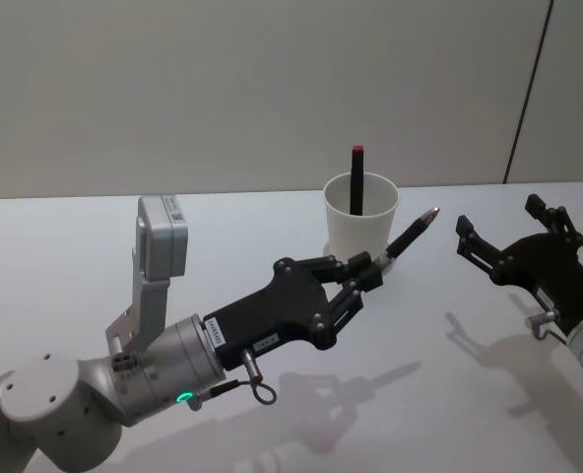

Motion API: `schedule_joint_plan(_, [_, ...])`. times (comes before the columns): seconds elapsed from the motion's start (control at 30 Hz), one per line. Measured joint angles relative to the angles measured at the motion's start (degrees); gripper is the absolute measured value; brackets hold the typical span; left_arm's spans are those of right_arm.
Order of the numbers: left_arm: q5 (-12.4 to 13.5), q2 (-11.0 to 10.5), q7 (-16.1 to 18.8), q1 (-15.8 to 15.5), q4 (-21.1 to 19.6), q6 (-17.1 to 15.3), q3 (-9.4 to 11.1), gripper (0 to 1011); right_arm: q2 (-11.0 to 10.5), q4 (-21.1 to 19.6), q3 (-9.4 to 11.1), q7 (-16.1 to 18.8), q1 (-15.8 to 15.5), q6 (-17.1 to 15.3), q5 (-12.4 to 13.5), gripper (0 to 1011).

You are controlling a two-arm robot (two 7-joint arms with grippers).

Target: Place the pen into the pen holder.

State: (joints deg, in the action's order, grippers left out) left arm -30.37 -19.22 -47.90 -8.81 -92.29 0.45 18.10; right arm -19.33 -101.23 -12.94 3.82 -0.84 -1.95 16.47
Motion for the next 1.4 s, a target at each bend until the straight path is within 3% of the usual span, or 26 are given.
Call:
schedule_joint_plan(0.4, [0.17, 0.15, 0.0, -0.12, -0.07, -0.06, 0.49, 130, -0.06, -0.08, 0.04, 0.48, -0.06, -0.09, 0.26, 1001])
schedule_joint_plan(0.63, [0.22, 0.18, 0.0, -0.15, -0.11, -0.09, 0.63, 130, -0.81, -0.94, 0.42, 2.88, -0.71, -0.67, 2.51, 1001])
schedule_joint_plan(0.87, [0.26, 0.22, 0.01, -0.19, -0.15, -0.09, 0.71, 130, -2.63, -2.94, 1.26, 6.33, -2.55, -1.94, 7.17, 1001])
schedule_joint_plan(1.4, [0.27, 0.24, 0.03, -0.2, -0.15, -0.09, 0.8, 130, -9.12, -9.36, 4.39, 13.55, -9.39, -4.32, 20.45, 1001])
